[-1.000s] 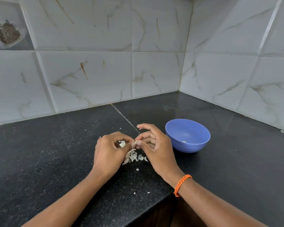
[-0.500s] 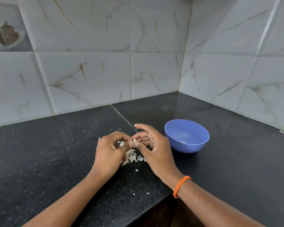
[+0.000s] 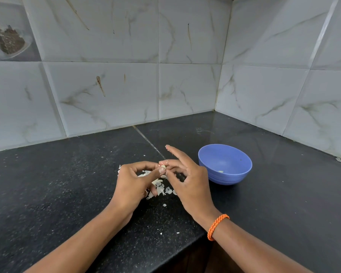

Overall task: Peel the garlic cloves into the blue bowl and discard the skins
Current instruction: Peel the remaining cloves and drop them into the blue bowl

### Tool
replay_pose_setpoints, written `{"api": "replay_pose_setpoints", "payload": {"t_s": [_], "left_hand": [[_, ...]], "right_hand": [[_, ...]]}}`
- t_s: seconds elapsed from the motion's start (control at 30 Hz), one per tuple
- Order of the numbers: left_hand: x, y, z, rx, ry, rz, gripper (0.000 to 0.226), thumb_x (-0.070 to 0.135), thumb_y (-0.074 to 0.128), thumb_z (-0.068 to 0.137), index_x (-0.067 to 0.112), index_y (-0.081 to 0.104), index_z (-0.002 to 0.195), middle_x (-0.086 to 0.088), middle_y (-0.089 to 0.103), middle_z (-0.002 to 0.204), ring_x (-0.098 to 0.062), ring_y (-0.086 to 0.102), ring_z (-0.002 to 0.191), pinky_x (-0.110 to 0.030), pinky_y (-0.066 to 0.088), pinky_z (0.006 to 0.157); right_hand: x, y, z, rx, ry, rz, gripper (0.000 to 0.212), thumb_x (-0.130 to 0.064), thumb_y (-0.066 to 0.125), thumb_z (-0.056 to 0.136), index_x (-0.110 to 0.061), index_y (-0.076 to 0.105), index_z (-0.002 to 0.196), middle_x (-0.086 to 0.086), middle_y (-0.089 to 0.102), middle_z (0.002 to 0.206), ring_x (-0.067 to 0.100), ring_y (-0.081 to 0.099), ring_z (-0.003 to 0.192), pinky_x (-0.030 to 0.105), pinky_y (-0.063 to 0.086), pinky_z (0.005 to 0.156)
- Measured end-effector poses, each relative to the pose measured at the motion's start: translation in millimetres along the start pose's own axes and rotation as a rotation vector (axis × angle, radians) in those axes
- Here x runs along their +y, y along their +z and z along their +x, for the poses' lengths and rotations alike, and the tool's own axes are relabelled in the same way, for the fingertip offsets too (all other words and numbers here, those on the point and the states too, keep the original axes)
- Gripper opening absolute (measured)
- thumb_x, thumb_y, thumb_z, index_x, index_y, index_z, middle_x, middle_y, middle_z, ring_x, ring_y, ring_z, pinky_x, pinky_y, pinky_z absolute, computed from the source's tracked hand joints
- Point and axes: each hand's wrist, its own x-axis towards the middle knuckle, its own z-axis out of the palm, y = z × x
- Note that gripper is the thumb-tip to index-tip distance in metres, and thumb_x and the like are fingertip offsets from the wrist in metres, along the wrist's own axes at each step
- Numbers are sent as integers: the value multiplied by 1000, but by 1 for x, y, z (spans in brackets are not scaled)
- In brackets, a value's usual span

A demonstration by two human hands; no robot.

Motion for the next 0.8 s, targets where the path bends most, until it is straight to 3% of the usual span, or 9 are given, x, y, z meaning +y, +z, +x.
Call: {"api": "replay_pose_setpoints", "payload": {"t_s": [0.2,0.43,0.63,0.8], "left_hand": [[-5,-5,3,-26,-80,-102,12,23,84,90,11,86,89,-11,78,85,-18,52,51,-21,26,45],[-11,-6,7,-54,-99,-165,16,21,82,91,5,84,93,-22,77,98,-17,50,50,-24,19,45],[-9,-6,7,-119,-113,-180,19,23,77,96,5,82,100,-8,79,103,-16,51,50,-18,20,40],[-7,-3,5,-149,-106,-155,19,26,72,101,8,80,103,-8,79,110,-18,55,50,-20,20,40]], "right_hand": [[-1,1,-1,-23,-53,-55,65,1,75,95,-28,60,151,-14,79,115,5,75,105,24,57,99],[-2,-2,1,-14,-15,37,47,-3,75,97,-22,70,140,-14,80,113,-1,72,114,19,54,101],[-2,-4,2,-16,18,90,40,-6,75,98,-21,73,135,-16,80,115,-1,71,117,15,52,101],[0,-3,1,20,40,83,34,-11,76,98,-21,75,131,-14,80,114,2,74,111,26,60,96]]}}
